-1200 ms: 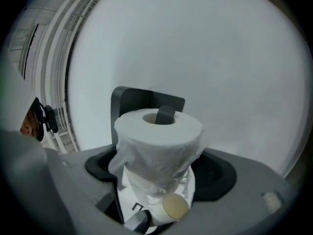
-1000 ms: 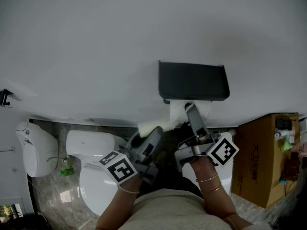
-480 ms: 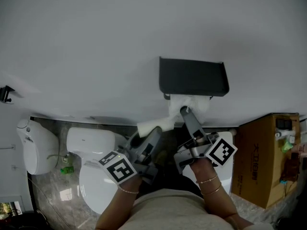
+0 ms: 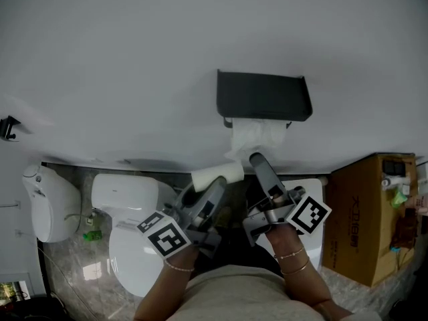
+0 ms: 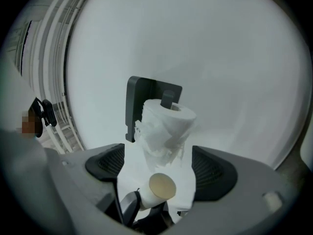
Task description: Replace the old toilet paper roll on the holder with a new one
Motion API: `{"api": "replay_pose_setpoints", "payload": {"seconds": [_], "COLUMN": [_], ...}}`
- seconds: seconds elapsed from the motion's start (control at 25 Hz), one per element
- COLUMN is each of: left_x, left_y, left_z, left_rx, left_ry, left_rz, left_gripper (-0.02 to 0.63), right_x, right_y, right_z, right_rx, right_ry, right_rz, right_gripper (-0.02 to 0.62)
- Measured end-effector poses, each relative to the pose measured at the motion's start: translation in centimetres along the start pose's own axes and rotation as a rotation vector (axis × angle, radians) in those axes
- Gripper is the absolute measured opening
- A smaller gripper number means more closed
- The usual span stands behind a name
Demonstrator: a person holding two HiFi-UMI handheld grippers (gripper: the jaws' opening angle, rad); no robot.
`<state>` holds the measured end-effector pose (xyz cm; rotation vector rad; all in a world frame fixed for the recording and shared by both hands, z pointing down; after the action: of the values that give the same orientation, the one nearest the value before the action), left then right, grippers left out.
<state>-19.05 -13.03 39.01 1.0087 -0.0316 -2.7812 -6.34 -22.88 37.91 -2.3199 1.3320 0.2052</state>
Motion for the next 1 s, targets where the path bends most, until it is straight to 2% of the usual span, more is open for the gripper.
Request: {"api": "replay_pose_setpoints", "payload": {"seconds": [0.24,0.44,0.76,0.84,1.0], "left_x": [-0.7,-0.7,0.1,0.4,0.7], "left_y": [-1.0,-1.7,-2.8,-2.6,-2.5], "left_z": [-1.8,-3.8,-8.5,-9.2,-9.9], "left_rx": [-0.040,-0.089,-0.198,-0.213,-0.208], "left_ry": [0.019,0.031,0.090,0.118,0.197], "left_rz": [-0.035,-0.075,-0.141,-0.153,-0.187], "left_gripper": [0.207,0.207,0.207,0.207,0.207], "right_x": [-0.3,0.1,1.0,1.5,2.2], "right_y": [-2.4,-3.8,-5.3,-5.5,-5.7], "right_z": [1.2,3.3,7.2,8.1,9.8], "right_rx": [0.001,0.055,0.151,0.166,0.210], "right_ry": [-0.042,-0.063,-0.227,-0.275,-0.346], "right_rz": [-0.007,-0.024,0.043,0.040,0.025], "right_gripper": [0.425,0.423,0.382,0.341,0.218]}}
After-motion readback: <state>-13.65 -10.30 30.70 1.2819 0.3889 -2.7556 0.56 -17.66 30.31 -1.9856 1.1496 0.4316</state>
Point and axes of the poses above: the fingertips, and each gripper's own axes: y forward along the fingers, z to its left, x out of its top, the point moved 5 cm from there along -y, backward along the fingers, and after that the axes turned 10 degrees about x, right-handed, at the moved point
